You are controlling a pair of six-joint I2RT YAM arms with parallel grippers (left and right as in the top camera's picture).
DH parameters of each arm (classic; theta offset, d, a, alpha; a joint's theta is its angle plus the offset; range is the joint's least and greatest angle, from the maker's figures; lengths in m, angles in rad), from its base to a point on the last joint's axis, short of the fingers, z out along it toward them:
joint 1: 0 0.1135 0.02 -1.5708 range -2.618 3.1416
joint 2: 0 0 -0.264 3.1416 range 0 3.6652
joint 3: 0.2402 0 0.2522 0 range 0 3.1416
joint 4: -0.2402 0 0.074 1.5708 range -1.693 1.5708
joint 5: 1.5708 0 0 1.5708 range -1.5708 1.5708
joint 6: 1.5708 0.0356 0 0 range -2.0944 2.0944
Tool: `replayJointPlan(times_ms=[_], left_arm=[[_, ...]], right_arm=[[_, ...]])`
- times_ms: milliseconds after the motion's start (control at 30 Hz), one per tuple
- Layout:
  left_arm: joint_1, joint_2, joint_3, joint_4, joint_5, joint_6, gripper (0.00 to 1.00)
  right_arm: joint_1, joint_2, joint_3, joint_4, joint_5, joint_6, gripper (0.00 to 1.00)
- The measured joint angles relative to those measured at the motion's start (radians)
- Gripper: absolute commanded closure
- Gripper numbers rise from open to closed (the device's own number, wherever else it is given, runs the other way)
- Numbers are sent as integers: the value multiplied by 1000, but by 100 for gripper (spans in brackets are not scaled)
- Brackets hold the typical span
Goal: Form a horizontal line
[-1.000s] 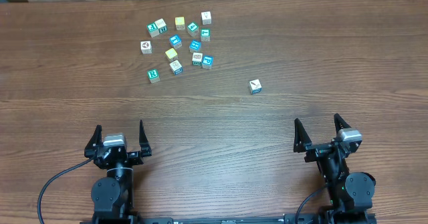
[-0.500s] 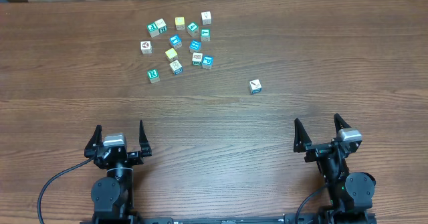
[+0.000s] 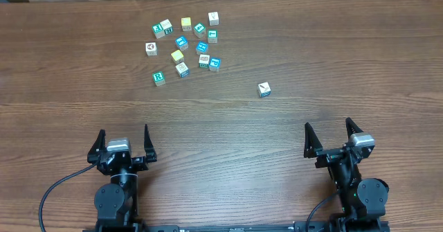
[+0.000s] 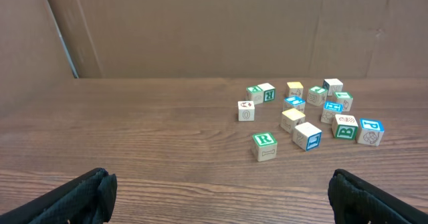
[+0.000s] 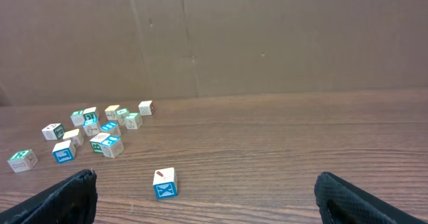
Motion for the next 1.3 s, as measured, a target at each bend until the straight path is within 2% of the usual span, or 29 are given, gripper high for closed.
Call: replayJointPlan(times_ms=[1167, 1300], left_arm=[[0, 0, 0, 9, 2, 33, 0], [0, 0, 14, 45, 92, 32, 0]], right_arm=[[0, 0, 0, -1, 0, 0, 0], [0, 0, 0, -1, 0, 0, 0]])
